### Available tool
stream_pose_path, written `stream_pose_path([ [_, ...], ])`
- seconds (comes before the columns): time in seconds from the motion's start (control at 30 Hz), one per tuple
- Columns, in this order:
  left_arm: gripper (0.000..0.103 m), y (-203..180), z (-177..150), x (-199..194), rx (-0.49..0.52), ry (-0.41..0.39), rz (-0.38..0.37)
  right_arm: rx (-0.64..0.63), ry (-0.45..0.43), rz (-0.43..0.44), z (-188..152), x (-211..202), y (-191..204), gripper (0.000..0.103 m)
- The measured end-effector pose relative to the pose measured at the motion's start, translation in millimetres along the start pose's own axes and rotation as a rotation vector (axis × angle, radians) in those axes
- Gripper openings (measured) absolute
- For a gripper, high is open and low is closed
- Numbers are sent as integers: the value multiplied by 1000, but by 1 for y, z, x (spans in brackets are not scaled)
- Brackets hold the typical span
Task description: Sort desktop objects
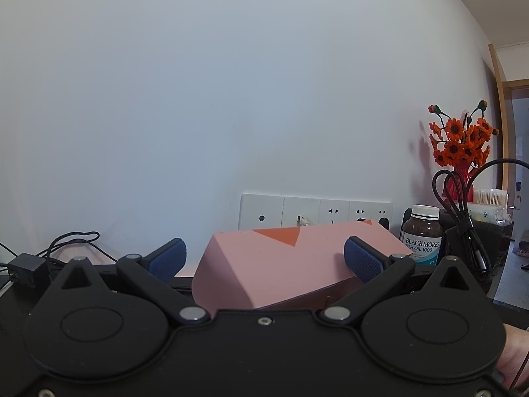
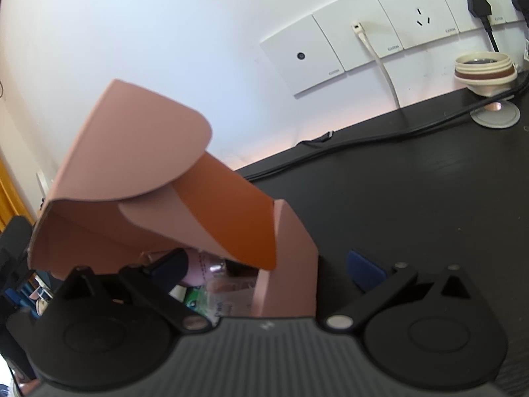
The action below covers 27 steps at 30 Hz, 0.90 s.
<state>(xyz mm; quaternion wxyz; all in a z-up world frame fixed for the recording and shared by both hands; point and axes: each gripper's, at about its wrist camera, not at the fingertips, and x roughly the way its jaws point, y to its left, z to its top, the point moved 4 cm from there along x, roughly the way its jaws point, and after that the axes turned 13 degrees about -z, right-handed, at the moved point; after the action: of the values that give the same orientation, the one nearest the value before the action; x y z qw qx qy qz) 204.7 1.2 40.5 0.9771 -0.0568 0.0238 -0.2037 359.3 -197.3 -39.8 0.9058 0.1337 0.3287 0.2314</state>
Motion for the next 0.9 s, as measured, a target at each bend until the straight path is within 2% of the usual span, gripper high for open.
stream_pose_path([
  [0.67, 103, 7, 0, -7, -56, 19, -32, -4, -6, -18, 3, 0, -1, 102],
  [0.9, 103, 15, 0, -7, -88, 25, -57, -52, 1, -83, 3, -1, 7, 102],
])
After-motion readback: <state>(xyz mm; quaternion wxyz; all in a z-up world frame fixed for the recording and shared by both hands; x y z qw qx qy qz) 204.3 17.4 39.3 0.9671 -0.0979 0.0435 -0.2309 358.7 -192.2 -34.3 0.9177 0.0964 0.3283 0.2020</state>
